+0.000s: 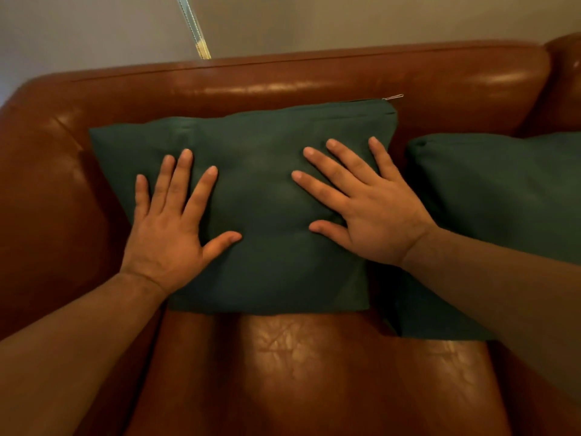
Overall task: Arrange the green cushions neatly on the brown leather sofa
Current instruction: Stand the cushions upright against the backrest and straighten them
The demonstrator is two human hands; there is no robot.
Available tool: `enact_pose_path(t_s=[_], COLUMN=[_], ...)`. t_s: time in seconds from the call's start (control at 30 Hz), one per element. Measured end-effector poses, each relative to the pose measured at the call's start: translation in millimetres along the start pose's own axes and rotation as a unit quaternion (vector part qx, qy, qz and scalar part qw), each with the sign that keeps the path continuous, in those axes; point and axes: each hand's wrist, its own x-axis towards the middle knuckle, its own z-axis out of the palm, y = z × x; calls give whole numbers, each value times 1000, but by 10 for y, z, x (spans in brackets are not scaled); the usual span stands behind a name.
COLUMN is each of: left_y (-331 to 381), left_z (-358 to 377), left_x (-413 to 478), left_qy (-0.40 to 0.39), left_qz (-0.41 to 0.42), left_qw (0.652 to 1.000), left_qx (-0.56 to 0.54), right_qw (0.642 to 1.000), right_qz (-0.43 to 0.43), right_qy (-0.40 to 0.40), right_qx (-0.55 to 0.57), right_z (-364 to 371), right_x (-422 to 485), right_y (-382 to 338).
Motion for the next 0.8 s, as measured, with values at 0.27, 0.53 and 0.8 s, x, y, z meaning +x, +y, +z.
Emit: enact_pose_path(t_s=[0.27,0.53,0.8], left_y=[627,1638,2092], left_z=[-369,-653,-881], left_x=[-145,-19,-169], left_qy=[-8,7,-28], left_qz=[-84,2,47], left_qw=[996,983,970], left_qx=[-30,-183,-238], right_qw=[990,958,908], right_qz=[127,241,362], right_qy=[-27,-26,-57], right_qx=[50,153,204], right_z=[-421,-733,-1070], right_x=[-605,-1194,-1834], right_y=[389,591,380])
